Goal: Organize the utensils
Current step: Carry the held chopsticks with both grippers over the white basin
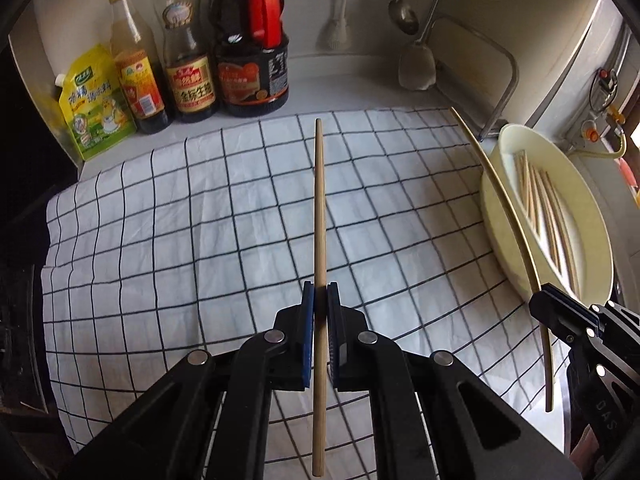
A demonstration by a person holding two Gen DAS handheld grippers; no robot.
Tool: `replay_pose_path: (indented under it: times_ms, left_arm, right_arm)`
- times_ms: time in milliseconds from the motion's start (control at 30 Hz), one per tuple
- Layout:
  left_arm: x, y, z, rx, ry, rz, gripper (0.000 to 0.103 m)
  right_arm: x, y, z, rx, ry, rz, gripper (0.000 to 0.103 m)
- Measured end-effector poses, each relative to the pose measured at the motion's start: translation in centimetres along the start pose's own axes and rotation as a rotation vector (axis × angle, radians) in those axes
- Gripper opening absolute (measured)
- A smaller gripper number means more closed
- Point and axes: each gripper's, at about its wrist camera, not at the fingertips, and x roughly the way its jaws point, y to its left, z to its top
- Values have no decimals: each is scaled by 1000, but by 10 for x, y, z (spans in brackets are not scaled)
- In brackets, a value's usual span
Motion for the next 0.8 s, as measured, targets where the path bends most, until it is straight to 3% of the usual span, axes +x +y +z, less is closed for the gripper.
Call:
replay_pose_path:
  times_ms: [433,800]
  left_arm:
    - [-22,-118,69,183,-113,-163,7]
    - [3,-213,86,406,-62,-261,7]
  right_arm:
    - [-61,-113,10,196,-115,-147,6]
    - [-66,-181,3,359,-141,-220,6]
